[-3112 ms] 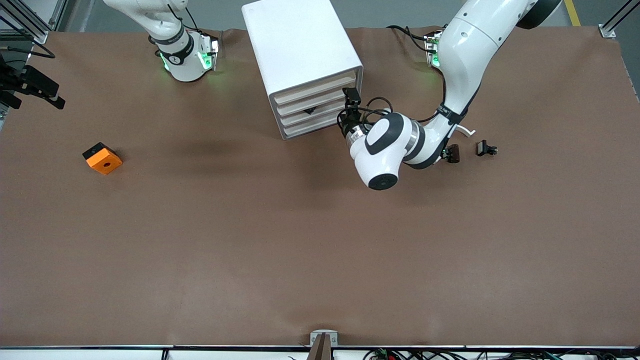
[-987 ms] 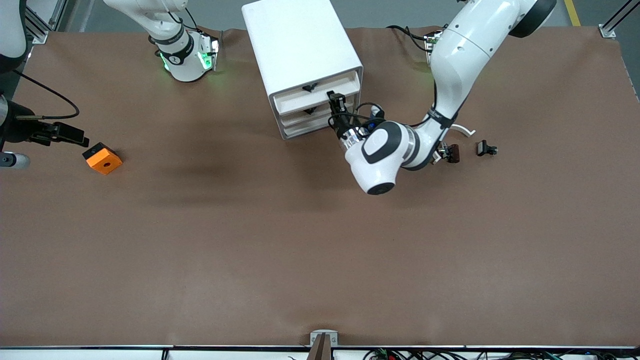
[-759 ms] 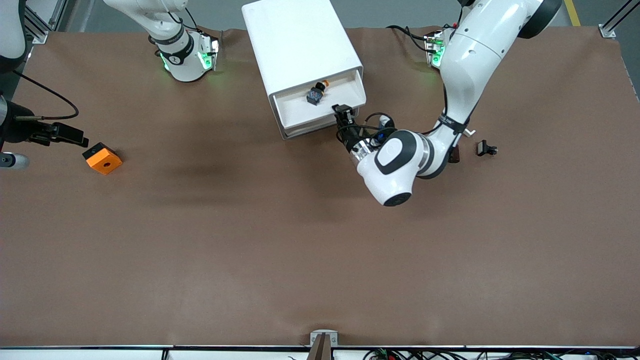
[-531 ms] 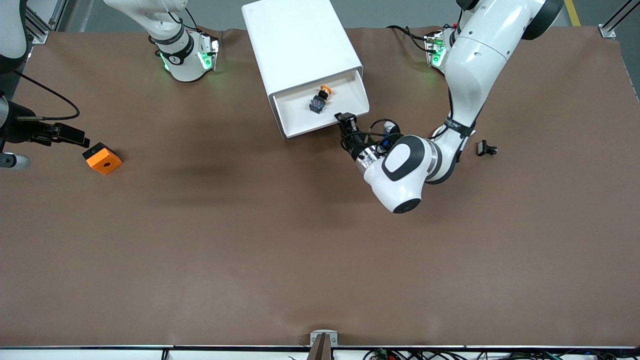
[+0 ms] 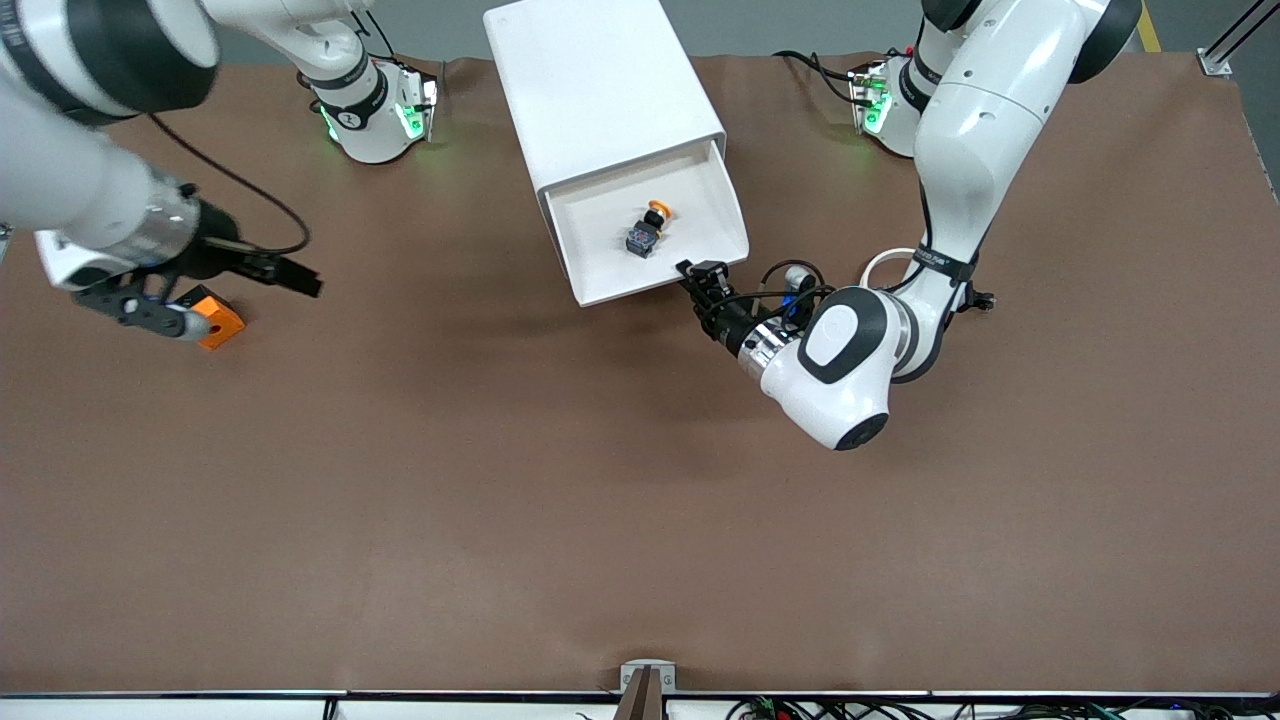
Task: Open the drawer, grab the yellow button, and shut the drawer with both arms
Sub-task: 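Reach the right gripper into the open drawer while the left gripper withdraws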
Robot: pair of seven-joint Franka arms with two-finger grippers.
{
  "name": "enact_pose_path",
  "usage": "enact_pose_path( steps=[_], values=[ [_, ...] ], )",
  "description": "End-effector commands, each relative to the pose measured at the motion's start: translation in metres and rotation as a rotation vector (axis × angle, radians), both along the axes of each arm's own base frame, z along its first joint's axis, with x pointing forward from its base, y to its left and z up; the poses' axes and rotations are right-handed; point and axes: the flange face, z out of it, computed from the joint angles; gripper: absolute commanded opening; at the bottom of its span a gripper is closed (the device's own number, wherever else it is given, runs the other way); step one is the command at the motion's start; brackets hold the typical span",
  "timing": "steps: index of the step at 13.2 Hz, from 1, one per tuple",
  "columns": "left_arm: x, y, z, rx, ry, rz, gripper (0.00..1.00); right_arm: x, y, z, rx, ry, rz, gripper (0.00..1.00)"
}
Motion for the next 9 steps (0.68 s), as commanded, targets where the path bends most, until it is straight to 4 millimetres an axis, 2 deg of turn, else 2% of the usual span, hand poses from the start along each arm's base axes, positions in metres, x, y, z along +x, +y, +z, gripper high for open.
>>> enact_pose_path(
  steps=[1,3,5,6,7,9],
  values=[
    [0.018,0.002,0.009,0.024,-0.1,-0.035,1.0,-0.019,0.072,0.012,-0.004,-0.025,-0.091,1.0],
    [0.028,0.003,0.031,0.031,-0.214,-0.096,1.0,-0.043,0.136,0.015,-0.011,-0.051,-0.183,1.0],
    [0.044,0.014,0.049,0.054,-0.325,-0.141,1.0,-0.067,0.191,0.013,-0.005,-0.075,-0.236,1.0],
    [0.049,0.02,0.056,0.051,-0.39,-0.186,1.0,-0.076,0.21,0.009,-0.01,-0.085,-0.23,1.0],
    [0.055,0.03,0.071,0.031,-0.472,-0.226,1.0,-0.084,0.229,0.001,-0.019,-0.095,-0.23,1.0],
    [0.071,0.063,0.102,-0.021,-0.618,-0.295,1.0,-0.098,0.266,-0.015,-0.024,-0.113,-0.27,1.0]
  ],
)
